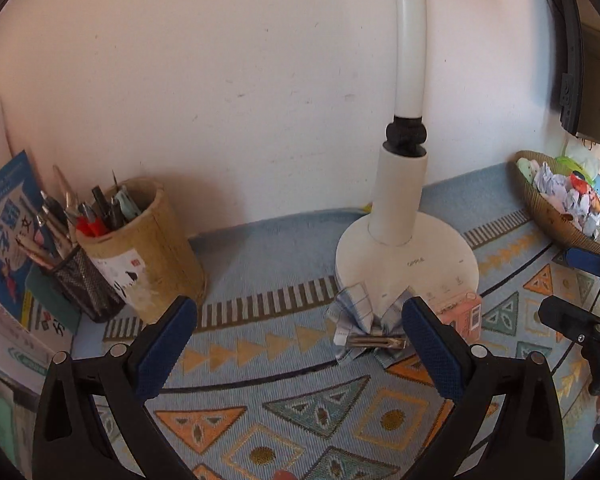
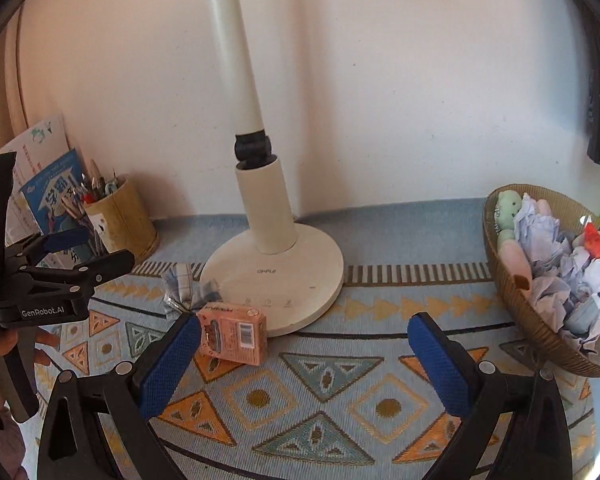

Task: Organize objects
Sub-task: 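Move both open tools back to the plaid bow and pink juice box, then close the left tool on the plaid cloth bow while the right tool grasps the pink juice box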

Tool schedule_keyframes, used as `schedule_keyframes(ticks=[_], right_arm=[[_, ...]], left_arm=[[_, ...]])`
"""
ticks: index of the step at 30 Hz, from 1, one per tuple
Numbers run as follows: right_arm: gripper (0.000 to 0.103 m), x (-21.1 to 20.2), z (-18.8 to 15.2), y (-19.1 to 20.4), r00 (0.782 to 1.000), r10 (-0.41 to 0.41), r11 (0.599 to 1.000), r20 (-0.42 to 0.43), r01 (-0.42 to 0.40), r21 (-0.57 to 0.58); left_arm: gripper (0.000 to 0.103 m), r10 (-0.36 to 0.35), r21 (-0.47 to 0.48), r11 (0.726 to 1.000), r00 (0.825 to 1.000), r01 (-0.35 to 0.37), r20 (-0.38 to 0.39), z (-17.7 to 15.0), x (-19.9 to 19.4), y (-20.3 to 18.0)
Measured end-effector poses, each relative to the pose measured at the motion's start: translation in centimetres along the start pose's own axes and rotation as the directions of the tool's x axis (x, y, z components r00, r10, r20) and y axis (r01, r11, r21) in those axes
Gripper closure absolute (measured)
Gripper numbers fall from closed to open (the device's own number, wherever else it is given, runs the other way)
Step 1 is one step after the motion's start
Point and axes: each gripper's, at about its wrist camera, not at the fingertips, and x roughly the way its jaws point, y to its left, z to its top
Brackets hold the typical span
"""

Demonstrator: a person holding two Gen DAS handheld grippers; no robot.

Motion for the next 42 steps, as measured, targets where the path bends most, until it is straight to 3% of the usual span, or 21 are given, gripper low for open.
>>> schedule_keyframes(ticks=[6,16,25,31,36,37,38,39,40,41,42], right_arm=[[0.000,4.2,-1.7,3.2,0.997,-0.045,0.994,-0.059,0.038,-0.106],[0.000,7.8,0.2,3.0,0.992,-0.053,0.996,-0.118,0.043,-0.083],[0.001,9.1,0.1,1.0,0.983,0.075,0.996,-0.169,-0.065,0.063],[0.009,8.3,-0.3,0.3,0.980,0.131,0.987,-0.149,-0.115,0.109],[0.027,7.7,-0.4,0.2,0.975,0.184,0.978,-0.128,-0.169,0.119],[0.037,7.6,-0.5,0.1,0.970,0.210,0.973,-0.125,-0.194,0.125],[0.039,7.5,-0.6,0.0,0.968,0.218,0.970,-0.122,-0.202,0.132],[0.042,7.3,-0.6,-0.4,0.967,0.230,0.966,-0.112,-0.213,0.143],[0.052,6.8,-0.8,-0.8,0.962,0.255,0.957,-0.092,-0.238,0.165],[0.068,6.2,-1.1,-1.6,0.953,0.297,0.941,-0.058,-0.281,0.189],[0.074,5.5,-1.2,-2.2,0.942,0.335,0.922,-0.009,-0.326,0.207]], left_arm=[[0.000,-0.029,0.037,0.999,0.998,0.032,-0.063,-2.5,3.9,-1.1],[0.001,-0.127,0.010,0.991,0.981,0.130,-0.144,-2.1,7.1,-0.9],[0.000,-0.219,-0.043,0.976,0.960,0.215,-0.176,-1.6,8.2,-0.7],[0.000,-0.222,-0.007,0.974,0.958,0.224,-0.182,-1.4,8.1,-1.8],[0.001,-0.238,-0.013,0.971,0.954,0.239,-0.180,-1.1,8.5,-2.2],[0.003,-0.252,-0.024,0.967,0.952,0.252,-0.174,-1.0,8.5,-2.2],[0.020,-0.287,-0.056,0.958,0.947,0.282,-0.147,-0.8,8.3,-2.1],[0.039,-0.365,-0.086,0.930,0.925,0.357,-0.107,-0.6,8.0,-2.1],[0.074,-0.434,-0.120,0.897,0.899,0.424,-0.065,-0.3,7.8,-2.3],[0.073,-0.393,-0.124,0.915,0.917,0.384,-0.067,-0.2,7.7,-2.8],[0.073,-0.357,-0.099,0.932,0.931,0.350,-0.069,0.1,7.6,-3.5]])
